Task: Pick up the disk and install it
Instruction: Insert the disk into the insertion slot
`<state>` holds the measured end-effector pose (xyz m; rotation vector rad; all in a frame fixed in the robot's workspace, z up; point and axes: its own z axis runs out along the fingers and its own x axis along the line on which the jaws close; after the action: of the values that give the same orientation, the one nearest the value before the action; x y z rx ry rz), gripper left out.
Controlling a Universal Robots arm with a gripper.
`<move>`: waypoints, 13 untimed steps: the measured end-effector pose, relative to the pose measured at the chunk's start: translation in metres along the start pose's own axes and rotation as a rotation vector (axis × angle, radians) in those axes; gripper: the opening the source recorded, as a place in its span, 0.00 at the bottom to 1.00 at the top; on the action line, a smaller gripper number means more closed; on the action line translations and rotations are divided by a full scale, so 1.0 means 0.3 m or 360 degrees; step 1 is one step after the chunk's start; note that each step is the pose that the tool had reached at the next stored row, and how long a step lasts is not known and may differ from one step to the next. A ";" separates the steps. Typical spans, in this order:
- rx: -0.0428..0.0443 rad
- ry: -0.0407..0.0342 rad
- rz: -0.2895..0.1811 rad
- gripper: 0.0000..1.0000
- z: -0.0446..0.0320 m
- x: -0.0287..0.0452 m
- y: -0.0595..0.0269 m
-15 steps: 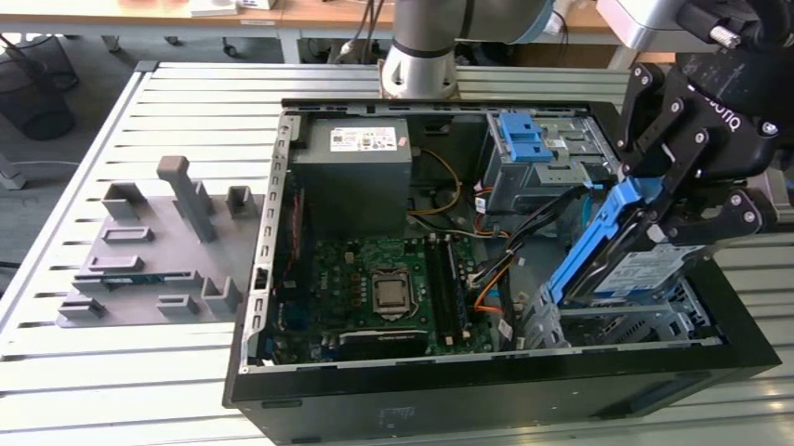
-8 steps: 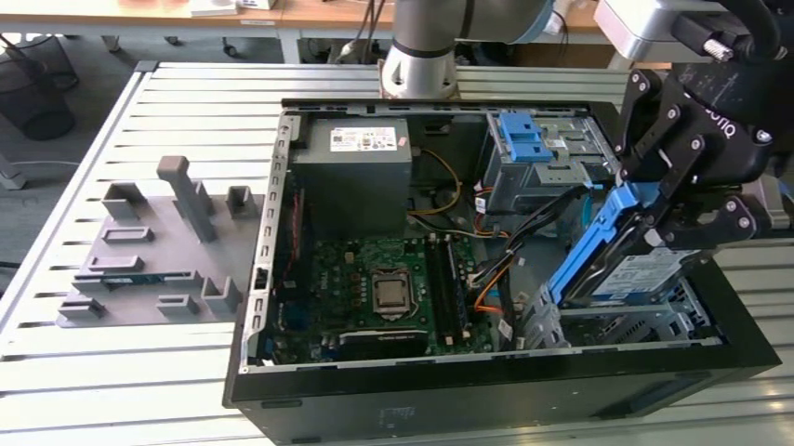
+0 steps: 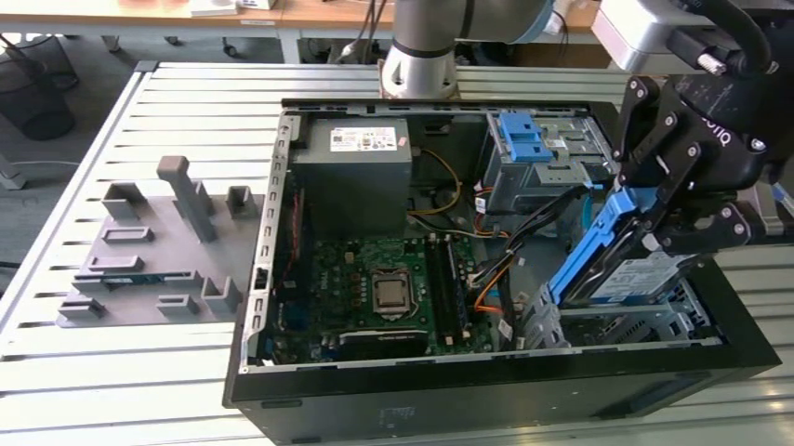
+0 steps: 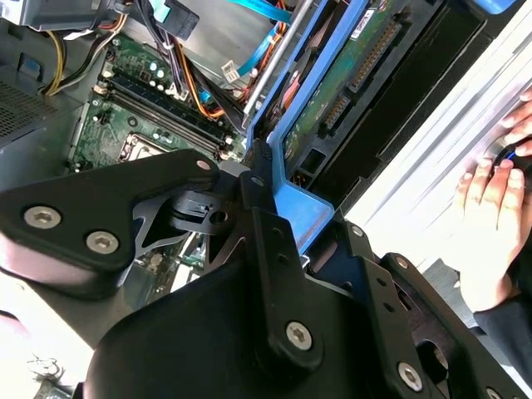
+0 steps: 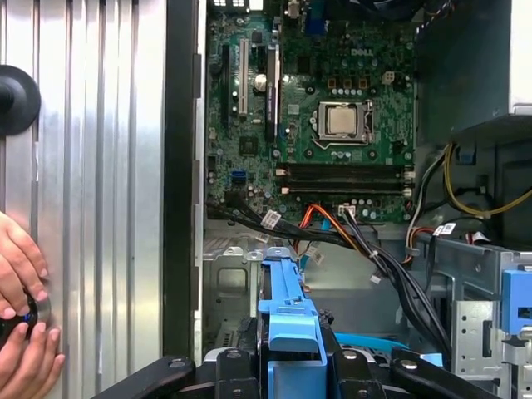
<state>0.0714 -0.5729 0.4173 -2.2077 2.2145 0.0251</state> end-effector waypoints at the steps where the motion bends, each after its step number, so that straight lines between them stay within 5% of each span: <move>1: 0.0000 0.0000 0.0000 0.36 0.002 0.000 0.000; 13: 0.0000 0.0000 0.0001 0.36 0.032 0.001 -0.001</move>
<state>0.0717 -0.5729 0.4076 -2.2067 2.2155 0.0251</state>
